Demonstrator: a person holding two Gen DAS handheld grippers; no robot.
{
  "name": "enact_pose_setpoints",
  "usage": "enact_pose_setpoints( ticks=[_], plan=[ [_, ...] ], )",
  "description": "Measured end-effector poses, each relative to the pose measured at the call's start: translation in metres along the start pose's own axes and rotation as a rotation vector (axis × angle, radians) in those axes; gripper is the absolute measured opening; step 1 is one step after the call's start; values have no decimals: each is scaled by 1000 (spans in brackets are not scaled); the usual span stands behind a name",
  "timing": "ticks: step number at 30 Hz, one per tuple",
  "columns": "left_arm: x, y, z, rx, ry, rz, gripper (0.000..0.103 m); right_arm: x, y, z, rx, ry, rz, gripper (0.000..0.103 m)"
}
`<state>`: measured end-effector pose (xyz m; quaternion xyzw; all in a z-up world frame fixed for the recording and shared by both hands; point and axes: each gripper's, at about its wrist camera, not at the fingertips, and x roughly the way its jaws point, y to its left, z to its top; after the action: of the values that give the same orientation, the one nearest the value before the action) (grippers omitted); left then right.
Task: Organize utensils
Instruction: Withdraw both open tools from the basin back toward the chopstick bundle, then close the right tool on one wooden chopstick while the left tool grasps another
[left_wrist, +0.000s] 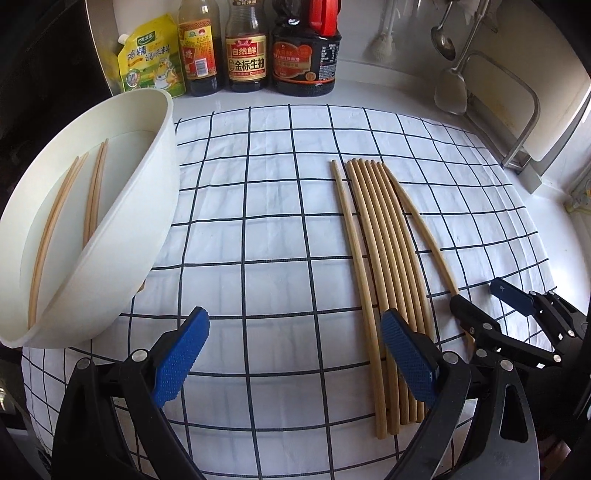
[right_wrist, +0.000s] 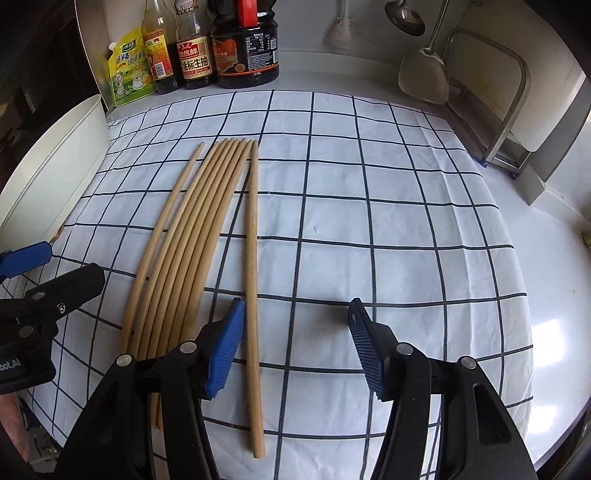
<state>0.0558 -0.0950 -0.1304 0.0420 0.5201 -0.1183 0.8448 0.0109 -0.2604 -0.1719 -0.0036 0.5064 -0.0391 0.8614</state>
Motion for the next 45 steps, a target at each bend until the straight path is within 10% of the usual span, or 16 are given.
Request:
enact_pose_setpoints(
  ticks=[35, 42, 45],
  plan=[
    [40, -5, 16, -29, -17, 133, 96, 8, -3, 11, -41, -52, 36, 55],
    [32, -20, 12, 24, -19, 56, 49, 3, 3, 7, -71, -55, 72, 9],
    [29, -28, 9, 55, -20, 35, 27, 3, 3, 7, -62, -52, 83, 7]
  ],
)
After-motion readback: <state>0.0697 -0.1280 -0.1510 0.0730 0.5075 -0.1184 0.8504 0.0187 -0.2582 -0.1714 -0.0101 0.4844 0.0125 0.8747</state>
